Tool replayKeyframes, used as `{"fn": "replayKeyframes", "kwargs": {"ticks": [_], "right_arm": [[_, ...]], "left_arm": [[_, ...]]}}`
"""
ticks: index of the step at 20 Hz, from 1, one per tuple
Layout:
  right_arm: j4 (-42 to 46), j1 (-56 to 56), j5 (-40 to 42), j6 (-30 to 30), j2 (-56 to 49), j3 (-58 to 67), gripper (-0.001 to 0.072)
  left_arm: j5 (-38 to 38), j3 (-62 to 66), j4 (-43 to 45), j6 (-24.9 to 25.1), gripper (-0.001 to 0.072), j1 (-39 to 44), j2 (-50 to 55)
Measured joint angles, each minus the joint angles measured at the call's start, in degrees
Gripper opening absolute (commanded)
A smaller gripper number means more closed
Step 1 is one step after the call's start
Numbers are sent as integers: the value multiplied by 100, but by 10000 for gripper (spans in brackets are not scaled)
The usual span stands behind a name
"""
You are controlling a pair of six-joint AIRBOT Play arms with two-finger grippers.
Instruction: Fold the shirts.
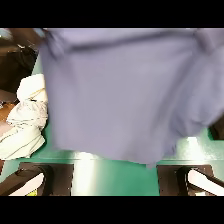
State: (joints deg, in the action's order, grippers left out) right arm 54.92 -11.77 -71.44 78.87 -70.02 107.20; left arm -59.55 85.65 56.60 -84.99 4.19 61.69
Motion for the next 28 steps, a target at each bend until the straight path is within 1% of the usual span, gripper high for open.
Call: {"fn": "replayKeyframes", "kwargs": {"ticks": [2,4,7,9,10,11,12,13,15,16,18,19,21,24,28], "right_arm": [[380,516,-76,68,-684,-140,13],[549,905,4,114,-1340,-214,13],[686,1217,367,162,-2109,-260,14],[743,1314,699,188,-2452,-280,16],[743,1340,866,197,-2549,-280,27],[734,1342,1027,201,-2618,-280,133],[752,1342,1137,203,-2682,-267,303],[763,1325,1191,203,-2723,-236,335],[750,1250,1143,205,-2765,-101,335],[761,1182,953,208,-2782,-9,335],[758,1036,417,210,-2761,133,333],[763,957,70,210,-2719,142,305],[763,824,-601,133,-2516,-61,303],[758,732,-1207,-98,-1974,-911,303],[763,691,-1276,-267,-1034,-2511,303]], "left_arm": [[68,-372,7,52,24,0,640],[238,-570,4,155,24,0,1305],[734,-702,-22,236,24,0,2081],[1091,-715,-35,258,30,0,2367],[1248,-704,-35,273,293,0,2472],[1381,-669,-31,278,573,0,2544],[1491,-619,-31,278,603,-2,2586],[1541,-551,-28,278,602,-9,2627],[1447,-341,-11,286,602,-74,2671],[1294,-203,7,289,603,-155,2682],[710,116,103,337,603,-409,2693],[295,269,170,391,603,-579,2688],[-603,365,363,483,603,-931,2638],[-1436,-258,553,651,603,-1360,2212],[-1845,-1985,898,935,602,-1620,1279]]}}
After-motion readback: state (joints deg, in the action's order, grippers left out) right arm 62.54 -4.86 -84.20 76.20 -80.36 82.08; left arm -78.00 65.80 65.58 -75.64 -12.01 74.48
